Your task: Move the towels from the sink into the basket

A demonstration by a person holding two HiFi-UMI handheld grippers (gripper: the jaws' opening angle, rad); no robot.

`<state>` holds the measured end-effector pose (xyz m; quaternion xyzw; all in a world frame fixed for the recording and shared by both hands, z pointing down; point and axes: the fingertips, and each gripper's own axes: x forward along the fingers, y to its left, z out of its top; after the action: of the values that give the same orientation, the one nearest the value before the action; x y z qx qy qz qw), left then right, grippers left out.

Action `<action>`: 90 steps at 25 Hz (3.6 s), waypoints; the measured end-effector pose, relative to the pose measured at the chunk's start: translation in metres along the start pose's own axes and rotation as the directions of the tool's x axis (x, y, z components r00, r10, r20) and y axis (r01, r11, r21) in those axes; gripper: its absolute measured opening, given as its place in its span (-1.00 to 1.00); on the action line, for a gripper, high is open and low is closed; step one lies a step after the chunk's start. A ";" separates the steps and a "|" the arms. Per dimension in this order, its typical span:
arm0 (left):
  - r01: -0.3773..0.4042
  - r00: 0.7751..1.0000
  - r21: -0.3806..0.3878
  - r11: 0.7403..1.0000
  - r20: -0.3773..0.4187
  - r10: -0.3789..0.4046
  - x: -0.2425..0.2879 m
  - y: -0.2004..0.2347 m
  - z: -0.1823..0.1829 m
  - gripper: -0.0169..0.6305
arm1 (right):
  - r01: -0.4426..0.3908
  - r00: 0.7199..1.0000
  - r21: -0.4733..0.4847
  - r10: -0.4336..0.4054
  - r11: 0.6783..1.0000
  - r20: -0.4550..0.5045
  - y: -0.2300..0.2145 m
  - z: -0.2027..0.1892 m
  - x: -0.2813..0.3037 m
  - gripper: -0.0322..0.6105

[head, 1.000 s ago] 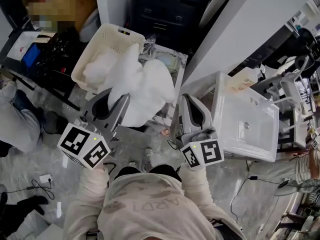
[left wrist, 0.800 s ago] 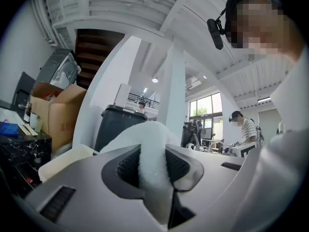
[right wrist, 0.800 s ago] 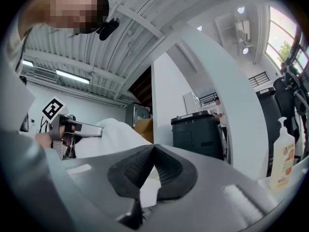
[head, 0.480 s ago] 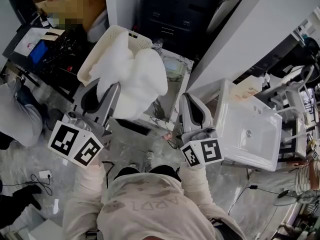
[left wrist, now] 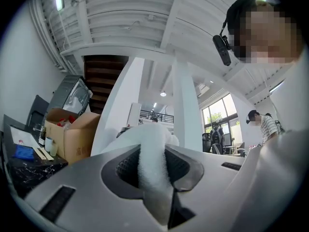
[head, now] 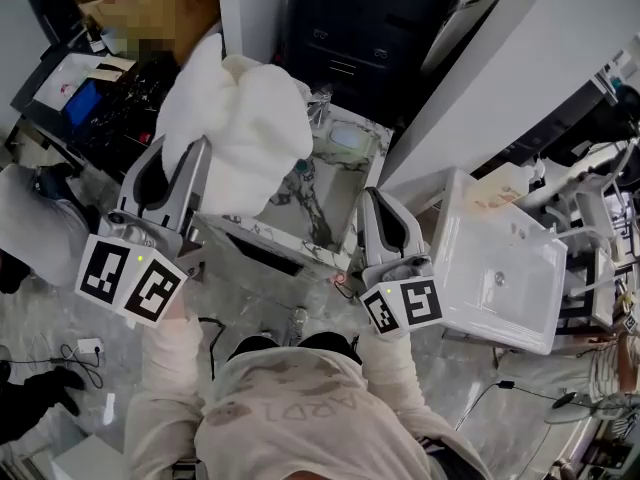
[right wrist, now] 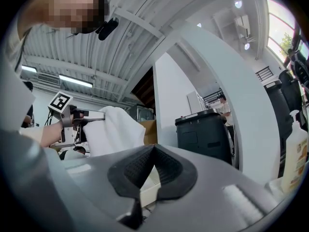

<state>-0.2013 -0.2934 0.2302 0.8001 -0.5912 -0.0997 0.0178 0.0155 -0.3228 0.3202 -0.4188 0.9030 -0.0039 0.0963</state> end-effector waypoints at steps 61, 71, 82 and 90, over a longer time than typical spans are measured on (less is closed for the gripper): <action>-0.296 0.802 0.229 0.928 -0.468 0.371 0.110 0.159 -0.217 -0.35 | 0.009 0.992 0.007 -0.009 1.000 -0.122 -0.061 -0.047 0.067 -0.87; -0.273 0.859 0.240 0.932 -0.375 0.349 0.096 0.142 -0.182 -0.59 | -0.007 0.994 0.005 0.007 1.000 -0.110 -0.046 -0.041 0.065 -0.87; -0.248 0.900 0.213 0.945 -0.311 0.306 0.064 0.121 -0.156 -0.93 | -0.034 0.994 -0.004 0.033 0.999 -0.102 -0.016 -0.037 0.060 -0.87; -0.234 0.919 0.207 0.950 -0.271 0.285 0.035 0.104 -0.140 -0.93 | -0.051 0.994 -0.014 0.049 0.999 -0.097 0.005 -0.033 0.051 -0.87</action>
<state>-0.2648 -0.3700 0.3774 0.7187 -0.6892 0.0763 0.0513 -0.0264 -0.3611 0.3436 -0.3960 0.9168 -0.0142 0.0490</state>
